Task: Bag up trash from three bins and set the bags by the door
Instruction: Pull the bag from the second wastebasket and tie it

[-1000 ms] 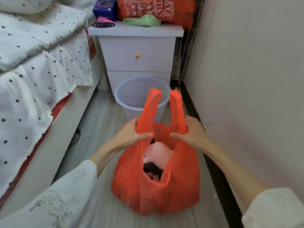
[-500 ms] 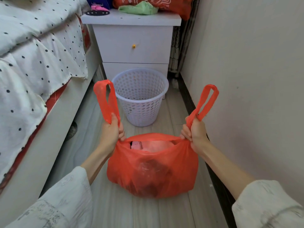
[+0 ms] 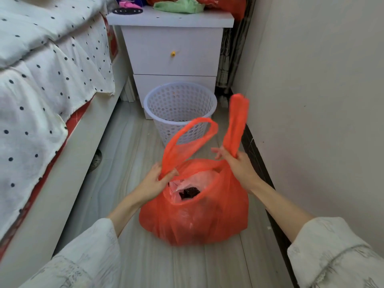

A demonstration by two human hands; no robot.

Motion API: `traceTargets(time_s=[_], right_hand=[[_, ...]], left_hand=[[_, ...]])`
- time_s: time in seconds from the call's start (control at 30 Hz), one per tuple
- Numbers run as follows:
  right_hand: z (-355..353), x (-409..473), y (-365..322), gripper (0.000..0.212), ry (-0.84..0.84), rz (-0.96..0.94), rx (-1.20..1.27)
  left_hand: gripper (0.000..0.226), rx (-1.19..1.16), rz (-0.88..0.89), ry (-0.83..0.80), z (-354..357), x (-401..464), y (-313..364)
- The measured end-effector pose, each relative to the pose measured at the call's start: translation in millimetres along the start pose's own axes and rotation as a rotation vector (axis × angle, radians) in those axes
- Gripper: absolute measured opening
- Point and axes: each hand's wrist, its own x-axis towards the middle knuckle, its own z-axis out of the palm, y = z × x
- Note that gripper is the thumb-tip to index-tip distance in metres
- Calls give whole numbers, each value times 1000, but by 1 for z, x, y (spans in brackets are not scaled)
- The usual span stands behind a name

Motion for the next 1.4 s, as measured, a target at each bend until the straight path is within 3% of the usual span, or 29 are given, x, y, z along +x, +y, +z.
traceTargets(time_s=[0.03, 0.1, 0.2, 0.27, 0.4, 0.57, 0.73, 1.07, 1.2, 1.33, 1.4], right_hand=[[5, 1, -3, 34, 21, 70, 193], [8, 5, -11, 46, 79, 176, 464], [4, 4, -17, 55, 136, 259, 654], [3, 2, -24, 63, 124, 290, 718], [12, 3, -31, 53, 7, 390, 725], [29, -2, -26, 17, -100, 492, 535], [34, -7, -19, 18, -75, 497, 348], [38, -16, -6, 27, -218, 639, -26], [44, -16, -11, 27, -303, 625, -93], [51, -28, -24, 30, -471, 538, -116], [54, -32, -26, 36, -467, 484, -91]], left_hand=[[18, -47, -8, 10, 1, -1, 2], [32, -358, -46, 83, 0, -1, 17], [37, -834, -48, 184, -6, 1, 31], [39, -1001, -48, 204, -8, 2, 41], [38, -1028, -128, 183, -4, 2, 50], [33, -996, -252, 208, -5, 0, 40], [22, -1087, -353, 144, -4, -6, 30], [44, -738, -335, 87, 8, -9, 41], [48, -577, -408, 143, 7, -6, 41], [53, 53, -304, 115, 7, -12, 45], [52, 317, -229, 102, 10, -16, 48]])
